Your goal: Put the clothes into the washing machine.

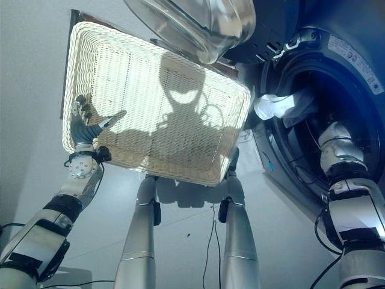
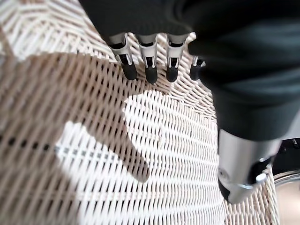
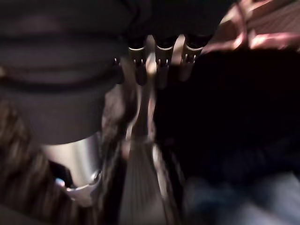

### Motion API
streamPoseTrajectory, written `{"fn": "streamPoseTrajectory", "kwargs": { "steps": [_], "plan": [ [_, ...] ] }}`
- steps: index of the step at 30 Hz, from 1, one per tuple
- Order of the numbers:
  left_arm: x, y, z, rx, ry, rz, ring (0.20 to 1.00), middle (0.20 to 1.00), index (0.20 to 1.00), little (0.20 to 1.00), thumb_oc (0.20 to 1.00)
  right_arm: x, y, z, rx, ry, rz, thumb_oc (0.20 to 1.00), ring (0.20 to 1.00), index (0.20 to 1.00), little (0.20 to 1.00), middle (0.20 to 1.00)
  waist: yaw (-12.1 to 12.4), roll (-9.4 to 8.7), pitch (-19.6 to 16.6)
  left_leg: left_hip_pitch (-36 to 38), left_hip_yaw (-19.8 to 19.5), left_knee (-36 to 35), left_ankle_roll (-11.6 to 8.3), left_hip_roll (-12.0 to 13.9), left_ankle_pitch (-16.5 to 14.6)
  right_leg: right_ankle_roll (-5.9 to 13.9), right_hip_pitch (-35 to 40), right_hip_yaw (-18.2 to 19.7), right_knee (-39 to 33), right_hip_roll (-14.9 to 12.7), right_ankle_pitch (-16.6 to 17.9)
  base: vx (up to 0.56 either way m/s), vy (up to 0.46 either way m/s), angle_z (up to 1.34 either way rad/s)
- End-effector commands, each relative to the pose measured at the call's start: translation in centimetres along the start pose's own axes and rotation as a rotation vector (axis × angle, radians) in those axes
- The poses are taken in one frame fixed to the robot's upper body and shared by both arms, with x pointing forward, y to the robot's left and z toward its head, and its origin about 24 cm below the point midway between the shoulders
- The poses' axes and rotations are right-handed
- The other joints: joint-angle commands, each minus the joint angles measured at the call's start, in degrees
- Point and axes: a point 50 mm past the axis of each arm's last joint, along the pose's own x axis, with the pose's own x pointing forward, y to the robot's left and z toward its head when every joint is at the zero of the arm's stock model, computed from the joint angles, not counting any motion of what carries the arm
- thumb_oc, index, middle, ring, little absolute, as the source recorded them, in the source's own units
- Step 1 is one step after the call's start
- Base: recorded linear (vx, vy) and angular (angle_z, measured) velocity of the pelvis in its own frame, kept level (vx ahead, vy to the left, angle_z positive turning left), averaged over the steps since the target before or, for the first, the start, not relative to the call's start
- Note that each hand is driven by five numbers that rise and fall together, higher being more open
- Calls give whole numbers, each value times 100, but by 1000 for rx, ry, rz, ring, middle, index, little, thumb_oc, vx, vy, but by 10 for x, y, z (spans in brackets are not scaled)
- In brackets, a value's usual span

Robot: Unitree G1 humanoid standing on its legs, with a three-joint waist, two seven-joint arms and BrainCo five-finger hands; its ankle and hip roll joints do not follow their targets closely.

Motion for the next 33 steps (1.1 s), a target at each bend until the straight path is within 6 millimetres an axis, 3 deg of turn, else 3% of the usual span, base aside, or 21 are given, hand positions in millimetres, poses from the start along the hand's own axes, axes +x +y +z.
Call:
{"fn": "streamPoseTrajectory", "kwargs": {
  "steps": [1, 6, 8, 9, 14, 17, 26, 30, 31, 32, 33],
  "plan": [
    [6, -21, 13, -43, -46, -22, 1000, 1000, 1000, 1000, 1000, -8, 13, 7, -107, -116, 114, 1000, 1000, 1000, 1000, 1000, 34, -31, -59, -166, 218, 176, 545, -546, -122, 152, -33, -322, 169, 188, -33, -3, 35, -1],
    [6, -31, 15, -59, -57, -19, 1000, 1000, 1000, 1000, 1000, -36, 40, -15, -280, -130, 306, 1000, 1000, 1000, 1000, 1000, 56, 94, -59, -235, 293, 197, 535, -558, -104, 127, -143, -289, 253, 169, -101, -6, 12, 1],
    [7, -32, 16, -61, -60, -18, 1000, 1000, 1000, 1000, 1000, -39, 43, -25, -321, -83, 364, 1000, 1000, 1000, 1000, 1000, 64, 122, -59, -242, 303, 193, 533, -560, -97, 121, -160, -281, 266, 164, -110, -15, 18, 4],
    [7, -33, 16, -66, -62, -20, 1000, 1000, 1000, 1000, 1000, -43, 42, -40, -376, -39, 394, 1000, 1000, 1000, 1000, 1000, 90, 165, -59, -247, 320, 192, 532, -554, -84, 107, -173, -283, 291, 157, -125, 0, 0, 0],
    [6, -38, 16, -77, -66, -34, 1000, 1000, 1000, 1000, 1000, -45, 30, -70, -482, 119, 411, 1000, 1000, 1000, 1000, 1000, 153, 283, -59, -272, 338, 178, 539, -560, -54, 75, -215, -282, 319, 145, -131, 0, 0, 0],
    [6, -40, 16, -81, -65, -37, 1000, 1000, 1000, 1000, 1000, -44, 24, -77, -549, 158, 385, 1000, 1000, 1000, 1000, 1000, 173, 333, -59, -284, 339, 182, 544, -568, -34, 63, -232, -271, 330, 141, -124, 0, 0, 0],
    [4, -47, 16, -93, -59, -43, 1000, 1000, 1000, 1000, 1000, -30, 10, -68, -710, 133, 203, 1000, 1000, 1000, 1000, 1000, 210, 429, -59, -348, 335, 218, 552, -584, -22, 68, -294, -255, 360, 130, -105, -1, 1, 1],
    [5, -48, 18, -96, -63, -48, 1000, 1000, 1000, 1000, 1000, -20, 8, -50, -934, -24, 95, 1000, 1000, 1000, 1000, 1000, 225, 447, -59, -375, 319, 193, 568, -601, -7, 74, -307, -254, 331, 139, -93, -1, 1, 1],
    [5, -48, 18, -96, -63, -49, 1000, 1000, 1000, 1000, 1000, -18, 9, -46, -1012, -71, 84, 777, 777, 777, 777, 777, 234, 454, -59, -385, 309, 193, 575, -600, -1, 72, -316, -252, 345, 140, -98, 0, 0, 0],
    [6, -47, 18, -96, -64, -50, 1000, 1000, 1000, 1000, 1000, -16, 9, -41, -1068, -114, 73, 332, 332, 332, 332, 332, 242, 458, -59, -390, 306, 192, 578, -598, 4, 74, -320, -255, 354, 139, -101, 0, 0, 0],
    [6, -47, 19, -98, -65, -51, 1000, 1000, 1000, 1000, 1000, -14, 10, -38, -1117, -150, 74, 200, 200, 200, 200, 200, 247, 462, -59, -397, 304, 191, 582, -601, 8, 76, -323, -262, 356, 137, -102, 0, 0, 0]
  ]
}}
